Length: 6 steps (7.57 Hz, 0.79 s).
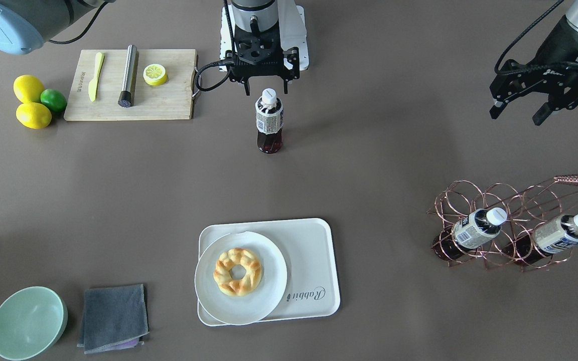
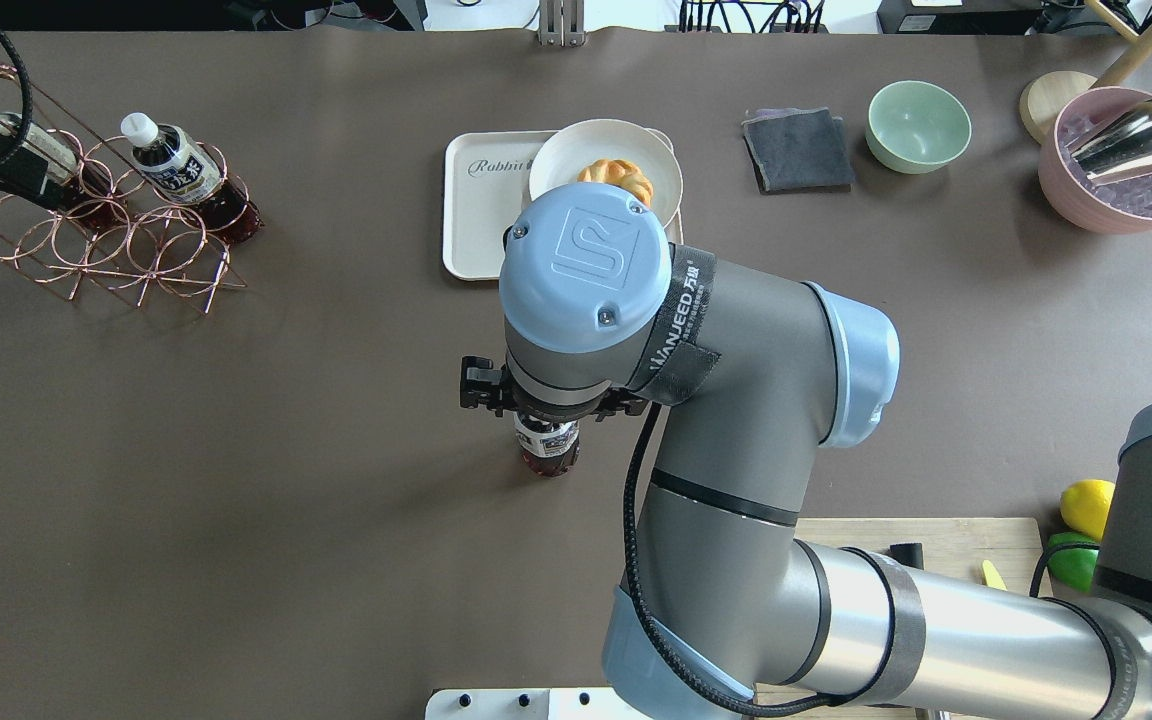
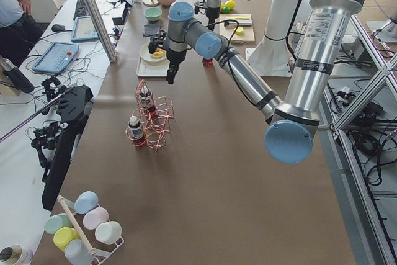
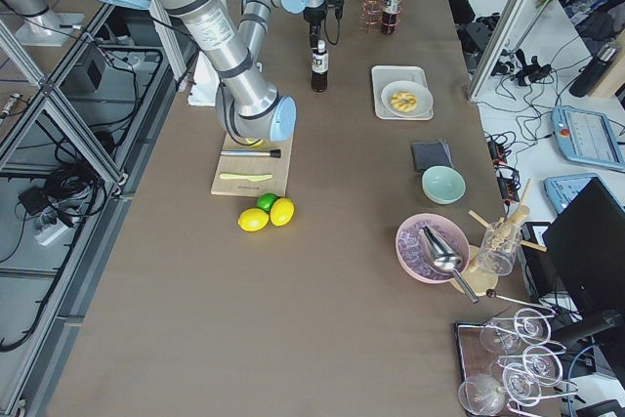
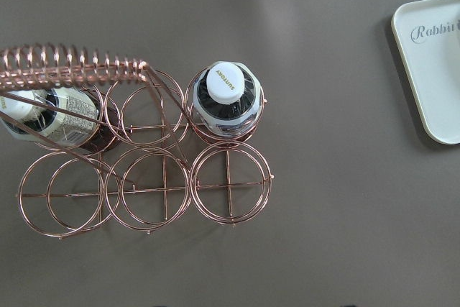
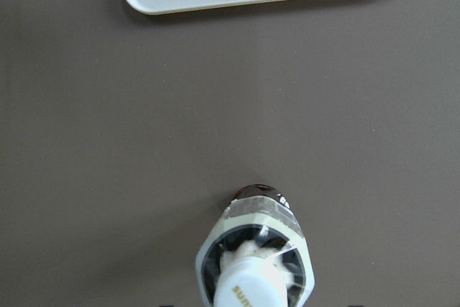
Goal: Place tea on tray
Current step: 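Grasp the tea bottle with the right gripper and lift it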
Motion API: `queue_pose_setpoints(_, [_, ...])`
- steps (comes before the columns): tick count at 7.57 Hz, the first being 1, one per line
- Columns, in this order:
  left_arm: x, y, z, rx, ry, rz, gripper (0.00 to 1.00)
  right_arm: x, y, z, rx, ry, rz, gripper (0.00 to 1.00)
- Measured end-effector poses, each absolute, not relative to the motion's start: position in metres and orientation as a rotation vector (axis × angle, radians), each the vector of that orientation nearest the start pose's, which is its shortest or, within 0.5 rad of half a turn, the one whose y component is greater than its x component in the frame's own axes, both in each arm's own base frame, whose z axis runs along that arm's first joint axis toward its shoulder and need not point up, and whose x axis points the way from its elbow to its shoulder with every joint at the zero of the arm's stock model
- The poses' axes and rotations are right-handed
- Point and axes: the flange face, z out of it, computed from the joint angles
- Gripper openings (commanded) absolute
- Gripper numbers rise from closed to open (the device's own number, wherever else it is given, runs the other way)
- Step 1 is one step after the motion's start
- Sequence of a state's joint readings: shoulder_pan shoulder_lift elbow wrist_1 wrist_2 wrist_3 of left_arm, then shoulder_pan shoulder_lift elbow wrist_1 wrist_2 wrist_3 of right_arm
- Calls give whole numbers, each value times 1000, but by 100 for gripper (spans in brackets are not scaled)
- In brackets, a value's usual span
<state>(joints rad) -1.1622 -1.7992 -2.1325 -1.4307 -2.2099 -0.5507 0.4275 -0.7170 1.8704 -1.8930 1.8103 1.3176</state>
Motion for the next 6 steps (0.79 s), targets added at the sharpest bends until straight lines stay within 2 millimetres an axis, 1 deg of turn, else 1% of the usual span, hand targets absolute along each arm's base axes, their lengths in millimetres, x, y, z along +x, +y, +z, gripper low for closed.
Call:
queue_pose_setpoints(2, [131, -488, 301, 272, 836, 73, 86, -521, -355, 76, 71, -849, 64, 80])
queue_pose_setpoints(3, [131, -488, 301, 272, 835, 72, 86, -522, -356, 75, 74, -847, 63, 78])
queue_pose_setpoints(4, [131, -488, 301, 272, 835, 72, 86, -524, -357, 76, 80, -845, 60, 69])
queue_pose_setpoints(6, [131, -489, 302, 272, 833, 73, 87, -524, -358, 75, 93, -842, 60, 56])
